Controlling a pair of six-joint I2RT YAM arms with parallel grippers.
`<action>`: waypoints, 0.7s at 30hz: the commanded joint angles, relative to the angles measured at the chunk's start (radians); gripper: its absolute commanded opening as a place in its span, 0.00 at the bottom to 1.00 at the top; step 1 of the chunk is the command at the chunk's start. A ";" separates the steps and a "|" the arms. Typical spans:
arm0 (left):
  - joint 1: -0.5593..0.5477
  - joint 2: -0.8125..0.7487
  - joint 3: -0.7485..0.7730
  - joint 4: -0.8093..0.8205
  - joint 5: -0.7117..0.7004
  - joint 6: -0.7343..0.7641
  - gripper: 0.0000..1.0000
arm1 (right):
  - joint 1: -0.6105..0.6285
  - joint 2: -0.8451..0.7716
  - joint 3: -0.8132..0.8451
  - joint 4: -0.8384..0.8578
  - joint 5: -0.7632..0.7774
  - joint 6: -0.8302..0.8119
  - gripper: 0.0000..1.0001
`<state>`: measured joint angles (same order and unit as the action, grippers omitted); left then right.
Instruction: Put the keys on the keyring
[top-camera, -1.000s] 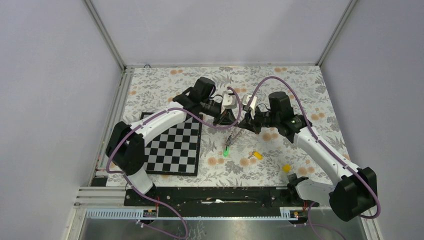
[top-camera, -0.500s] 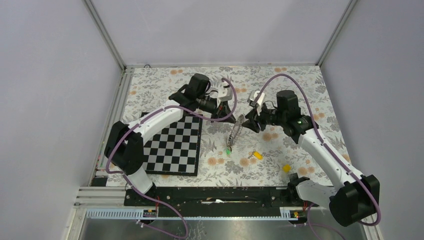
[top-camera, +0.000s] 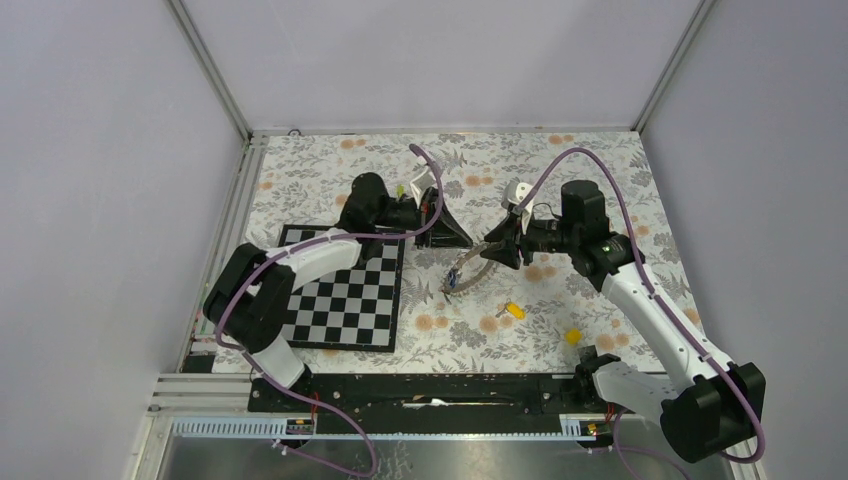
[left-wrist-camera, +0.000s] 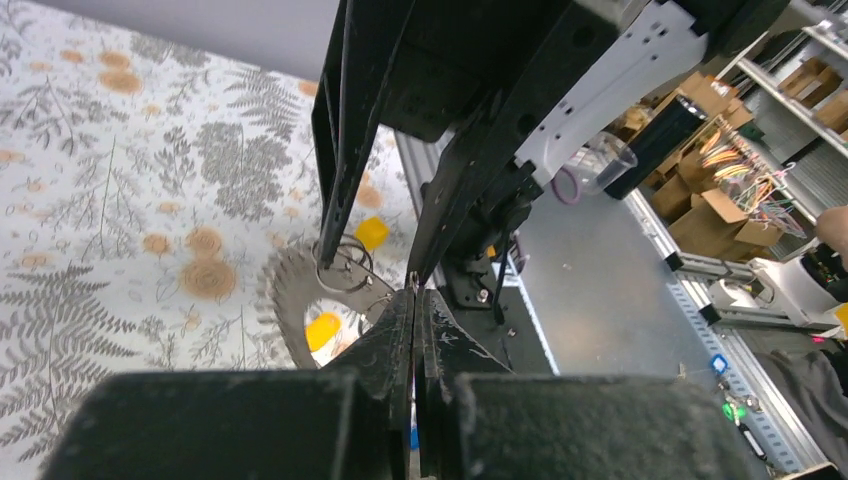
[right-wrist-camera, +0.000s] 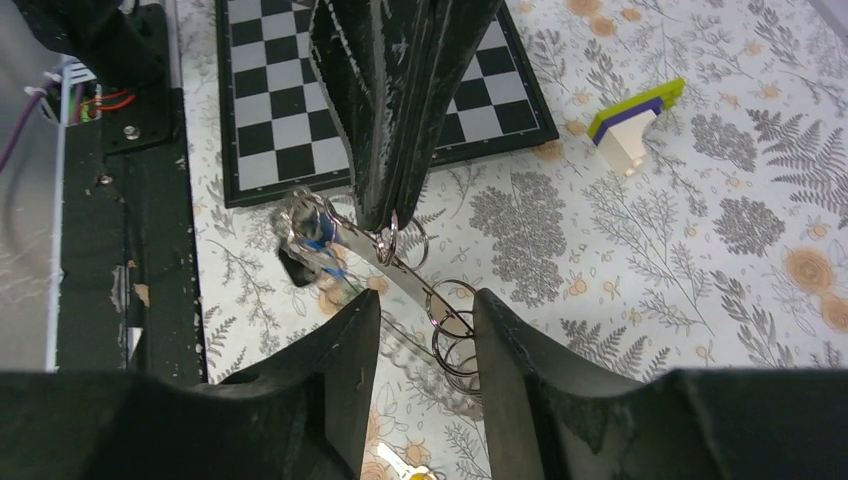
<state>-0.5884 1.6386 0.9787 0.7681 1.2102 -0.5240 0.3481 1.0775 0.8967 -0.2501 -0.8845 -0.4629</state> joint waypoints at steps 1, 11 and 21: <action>0.007 0.011 -0.008 0.514 -0.008 -0.344 0.00 | -0.003 -0.009 0.015 0.040 -0.087 0.042 0.45; 0.008 0.076 -0.028 0.721 -0.037 -0.522 0.00 | -0.003 -0.017 0.022 0.042 -0.097 0.053 0.44; 0.007 0.074 -0.051 0.749 -0.021 -0.512 0.03 | -0.004 -0.058 0.069 -0.068 -0.031 -0.051 0.49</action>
<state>-0.5865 1.7382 0.9367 1.3945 1.2053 -1.0336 0.3470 1.0466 0.9112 -0.2535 -0.9504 -0.4549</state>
